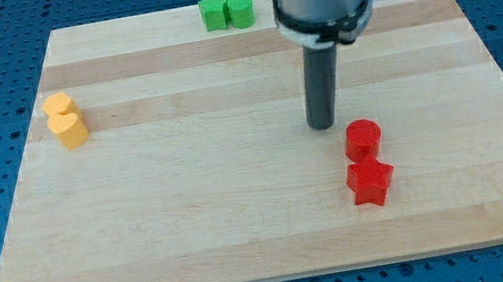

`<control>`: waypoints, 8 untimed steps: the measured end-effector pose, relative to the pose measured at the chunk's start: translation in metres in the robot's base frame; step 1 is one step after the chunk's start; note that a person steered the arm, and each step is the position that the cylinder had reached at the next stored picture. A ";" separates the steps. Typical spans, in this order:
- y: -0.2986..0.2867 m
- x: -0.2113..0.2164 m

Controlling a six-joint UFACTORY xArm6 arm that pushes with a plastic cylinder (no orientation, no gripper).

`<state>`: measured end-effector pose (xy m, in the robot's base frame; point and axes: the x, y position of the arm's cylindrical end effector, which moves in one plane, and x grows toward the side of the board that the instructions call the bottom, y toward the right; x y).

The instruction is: Place the blue triangle on top of the red circle to form a vertical line

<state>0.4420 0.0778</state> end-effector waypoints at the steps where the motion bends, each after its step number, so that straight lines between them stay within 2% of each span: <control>1: 0.050 -0.043; 3: 0.169 -0.148; 4: 0.206 -0.201; 5: 0.216 -0.249; 6: 0.215 -0.250; 8: 0.140 -0.250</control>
<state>0.1922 0.2179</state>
